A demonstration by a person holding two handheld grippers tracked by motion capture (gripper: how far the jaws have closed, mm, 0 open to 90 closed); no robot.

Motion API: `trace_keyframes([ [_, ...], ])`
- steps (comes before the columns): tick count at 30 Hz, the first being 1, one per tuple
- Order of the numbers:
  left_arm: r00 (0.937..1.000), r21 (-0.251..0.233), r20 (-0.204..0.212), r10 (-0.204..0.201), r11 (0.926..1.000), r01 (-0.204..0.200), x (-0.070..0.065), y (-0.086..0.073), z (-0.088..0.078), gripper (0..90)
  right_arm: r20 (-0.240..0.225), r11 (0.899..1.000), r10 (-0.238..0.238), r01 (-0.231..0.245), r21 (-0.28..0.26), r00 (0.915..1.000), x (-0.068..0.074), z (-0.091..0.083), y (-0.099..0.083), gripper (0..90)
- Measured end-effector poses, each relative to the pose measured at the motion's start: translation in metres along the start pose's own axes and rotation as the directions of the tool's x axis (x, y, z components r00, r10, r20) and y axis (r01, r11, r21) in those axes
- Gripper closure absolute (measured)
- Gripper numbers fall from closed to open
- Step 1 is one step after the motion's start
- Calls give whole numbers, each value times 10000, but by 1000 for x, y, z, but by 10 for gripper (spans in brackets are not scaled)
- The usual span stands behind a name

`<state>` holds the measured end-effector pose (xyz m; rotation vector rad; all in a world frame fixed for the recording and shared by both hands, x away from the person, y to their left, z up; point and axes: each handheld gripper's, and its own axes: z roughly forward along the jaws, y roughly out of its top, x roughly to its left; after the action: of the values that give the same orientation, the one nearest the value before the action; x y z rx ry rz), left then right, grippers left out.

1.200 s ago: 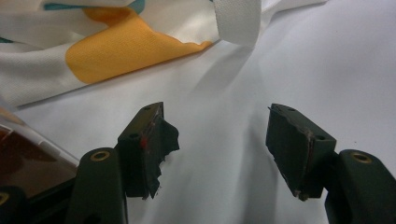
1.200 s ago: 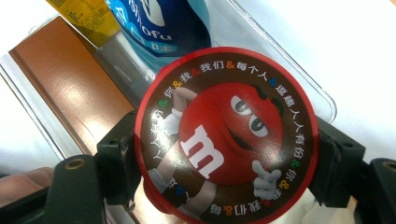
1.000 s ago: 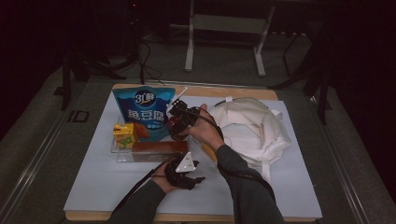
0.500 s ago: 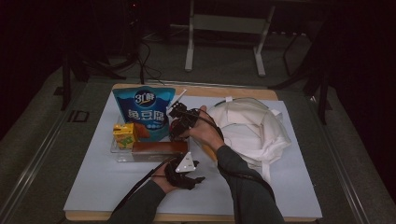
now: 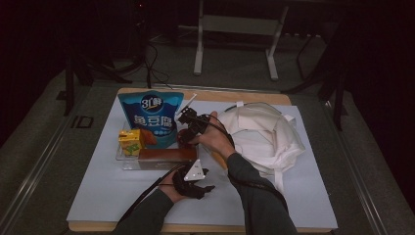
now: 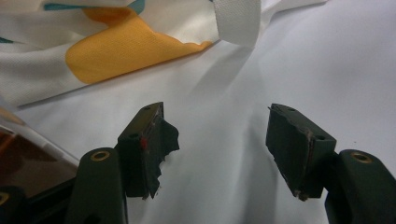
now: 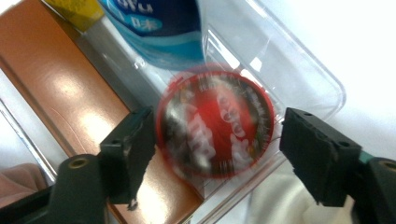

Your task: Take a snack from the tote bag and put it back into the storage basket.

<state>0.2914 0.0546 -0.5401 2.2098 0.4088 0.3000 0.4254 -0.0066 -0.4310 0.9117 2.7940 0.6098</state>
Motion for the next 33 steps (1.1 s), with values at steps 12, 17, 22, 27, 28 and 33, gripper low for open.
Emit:
trace_keyframes([
  [12,9999,-14,46,-99,10000,99,0,0,0,382,-28,9997,-12,11,-224,10000,-2,-10,0,281],
  [17,10000,-10,26,-83,10000,83,0,0,0,381,-61,9994,-27,25,-357,10000,-1,-15,1,294],
  [22,10000,12,39,-71,10000,71,0,0,0,381,-78,9991,-86,83,-424,9999,0,-19,2,295],
  [27,10000,16,42,-81,10000,81,0,0,0,380,-22,9984,-84,82,-555,10000,0,-26,2,295],
  [28,9999,-3,40,-102,9999,102,0,0,0,380,-36,9981,-69,67,-610,10000,0,-28,2,295],
  [33,9999,-7,38,-116,9999,117,0,0,0,379,13,9976,-22,23,-698,10000,-4,-34,0,295],
])
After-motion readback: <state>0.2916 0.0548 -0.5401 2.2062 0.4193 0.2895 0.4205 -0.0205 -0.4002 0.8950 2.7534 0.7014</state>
